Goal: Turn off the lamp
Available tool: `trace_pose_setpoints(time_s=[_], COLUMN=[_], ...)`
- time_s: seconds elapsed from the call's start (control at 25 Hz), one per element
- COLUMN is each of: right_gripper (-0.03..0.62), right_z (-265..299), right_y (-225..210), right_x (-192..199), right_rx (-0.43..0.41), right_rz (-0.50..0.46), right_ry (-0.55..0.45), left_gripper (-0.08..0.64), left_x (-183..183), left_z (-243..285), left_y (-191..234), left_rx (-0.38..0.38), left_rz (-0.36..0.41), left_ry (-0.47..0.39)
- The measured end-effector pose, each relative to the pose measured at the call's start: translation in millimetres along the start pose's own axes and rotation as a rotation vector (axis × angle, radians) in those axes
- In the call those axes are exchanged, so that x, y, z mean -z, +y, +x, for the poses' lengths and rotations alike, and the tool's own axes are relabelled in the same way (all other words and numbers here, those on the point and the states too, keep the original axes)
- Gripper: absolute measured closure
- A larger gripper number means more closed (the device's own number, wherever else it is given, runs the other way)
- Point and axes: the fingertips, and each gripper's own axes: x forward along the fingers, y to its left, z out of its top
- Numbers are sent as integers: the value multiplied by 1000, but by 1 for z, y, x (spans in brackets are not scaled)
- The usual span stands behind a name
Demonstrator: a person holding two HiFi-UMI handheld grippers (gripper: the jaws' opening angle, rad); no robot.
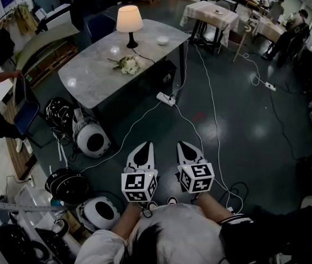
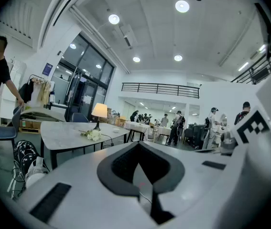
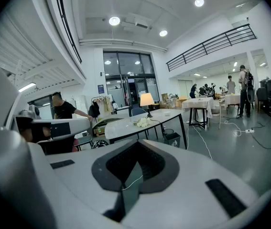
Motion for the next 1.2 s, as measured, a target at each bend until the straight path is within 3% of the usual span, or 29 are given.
trace_pose_setpoints(time_s=[0.36,0.56,1.2], right_gripper=[594,594,594], right_z=[9,16,32], right_y=[5,12,-31], right_x=[-2,-5,9], right_rx=[3,7,139], right_rz=[-5,41,124], right_ry=[5,-5,18], left_gripper=[565,565,565], left_x=[-5,-9,4], left_z=[1,-1,37], left_y=[19,31,52], left_rx=[-17,-10,36], left_rz=[-6,-10,-8], left_ry=[-5,0,46])
